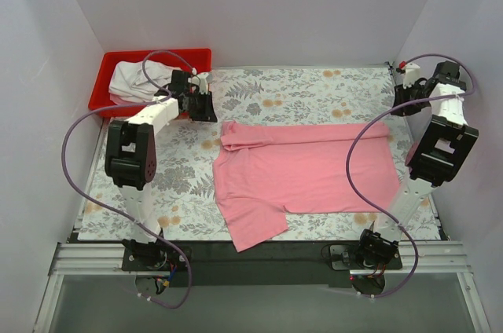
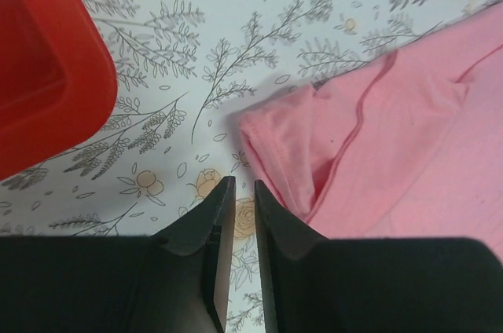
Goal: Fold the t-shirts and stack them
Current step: Fold the tshirt
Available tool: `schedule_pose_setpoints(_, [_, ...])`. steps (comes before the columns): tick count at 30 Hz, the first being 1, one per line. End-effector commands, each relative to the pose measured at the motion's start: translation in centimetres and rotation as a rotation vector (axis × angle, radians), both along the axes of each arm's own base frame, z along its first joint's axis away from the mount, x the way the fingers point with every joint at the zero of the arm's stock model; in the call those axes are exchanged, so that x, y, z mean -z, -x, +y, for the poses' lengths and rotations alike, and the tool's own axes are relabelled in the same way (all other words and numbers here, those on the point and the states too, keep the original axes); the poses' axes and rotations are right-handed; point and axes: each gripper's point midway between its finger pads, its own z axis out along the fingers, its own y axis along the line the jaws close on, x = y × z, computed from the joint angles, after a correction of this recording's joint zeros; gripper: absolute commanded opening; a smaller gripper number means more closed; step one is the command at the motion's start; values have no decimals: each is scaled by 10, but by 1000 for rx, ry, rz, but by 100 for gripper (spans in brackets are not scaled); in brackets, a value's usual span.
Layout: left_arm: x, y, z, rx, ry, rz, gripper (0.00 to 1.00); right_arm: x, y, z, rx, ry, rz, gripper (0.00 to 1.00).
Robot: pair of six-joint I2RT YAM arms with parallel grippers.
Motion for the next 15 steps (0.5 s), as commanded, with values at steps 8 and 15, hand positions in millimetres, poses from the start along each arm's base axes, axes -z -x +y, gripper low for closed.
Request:
schedule_pose_setpoints(8, [31, 1, -14, 7, 53, 102, 20, 21, -11, 22, -3, -27, 74, 30])
schedule_pose_setpoints(15, [33, 3, -21, 18, 97, 117, 26, 43, -15, 33, -20, -9, 121, 29])
